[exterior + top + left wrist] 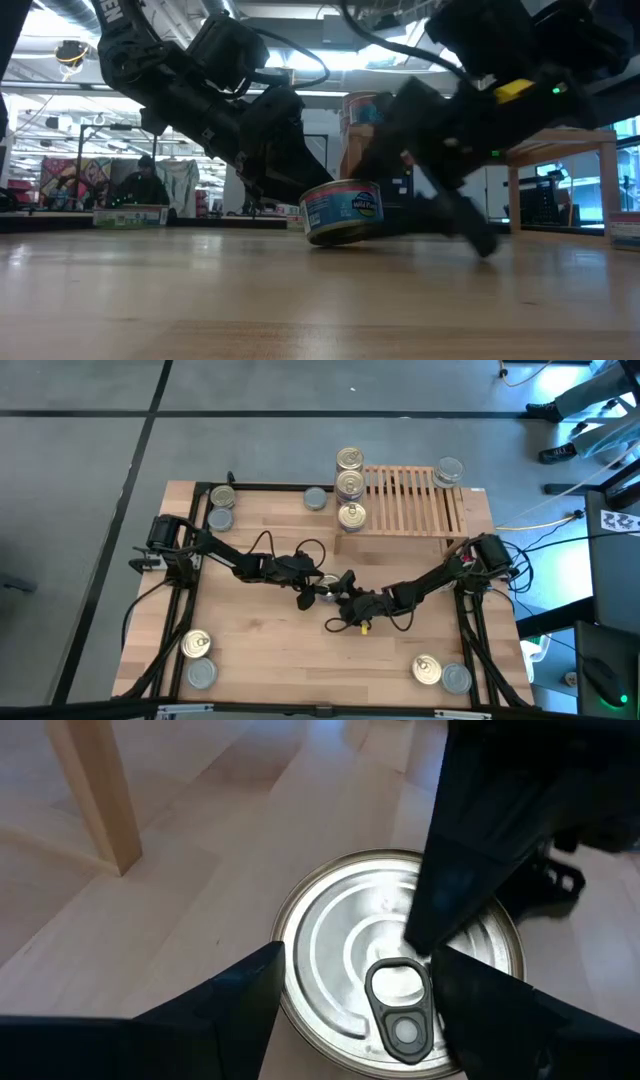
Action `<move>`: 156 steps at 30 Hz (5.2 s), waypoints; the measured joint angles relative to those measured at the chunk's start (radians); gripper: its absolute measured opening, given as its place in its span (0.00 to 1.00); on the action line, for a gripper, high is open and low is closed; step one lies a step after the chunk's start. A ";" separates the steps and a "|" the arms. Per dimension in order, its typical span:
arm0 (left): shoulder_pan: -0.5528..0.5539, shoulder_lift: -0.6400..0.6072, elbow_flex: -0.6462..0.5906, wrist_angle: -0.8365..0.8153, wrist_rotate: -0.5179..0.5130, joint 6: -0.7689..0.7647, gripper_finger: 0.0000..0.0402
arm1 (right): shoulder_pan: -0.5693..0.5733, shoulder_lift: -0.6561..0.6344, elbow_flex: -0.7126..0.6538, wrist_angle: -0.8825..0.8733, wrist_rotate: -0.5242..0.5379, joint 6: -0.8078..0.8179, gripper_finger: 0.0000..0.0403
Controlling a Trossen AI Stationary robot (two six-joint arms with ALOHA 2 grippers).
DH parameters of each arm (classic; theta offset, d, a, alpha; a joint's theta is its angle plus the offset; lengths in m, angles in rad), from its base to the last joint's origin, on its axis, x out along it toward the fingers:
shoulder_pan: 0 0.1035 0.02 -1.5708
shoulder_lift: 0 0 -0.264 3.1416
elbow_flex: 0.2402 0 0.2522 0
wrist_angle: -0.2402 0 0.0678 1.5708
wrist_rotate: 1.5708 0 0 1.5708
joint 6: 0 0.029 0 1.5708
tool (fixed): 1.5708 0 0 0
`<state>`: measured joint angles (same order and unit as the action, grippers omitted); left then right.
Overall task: Stack canned seafood by type on shelf
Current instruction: Stack the blue-pink tuna can on top of the blue-pink tuna can on the shelf, then put the blue-pink tuna can on the shelf
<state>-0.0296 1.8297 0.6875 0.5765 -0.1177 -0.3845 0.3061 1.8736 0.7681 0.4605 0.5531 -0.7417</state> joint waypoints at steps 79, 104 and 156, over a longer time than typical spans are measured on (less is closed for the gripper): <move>-0.119 -0.258 -0.055 -0.356 -0.310 -0.065 0.63 | -0.326 -0.579 0.079 -0.331 0.109 -0.020 0.75; -0.119 -0.258 -0.054 -0.357 -0.310 -0.065 0.63 | -0.326 -0.579 0.078 -0.252 0.070 0.259 0.72; -0.602 -0.276 0.357 -1.546 0.198 -0.844 0.63 | 0.119 -0.319 -0.132 -0.184 -0.231 0.758 0.72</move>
<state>-0.6314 1.5536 1.0443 -0.9699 0.0801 -1.2288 0.4252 1.5547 0.6357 0.2763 0.3222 0.0160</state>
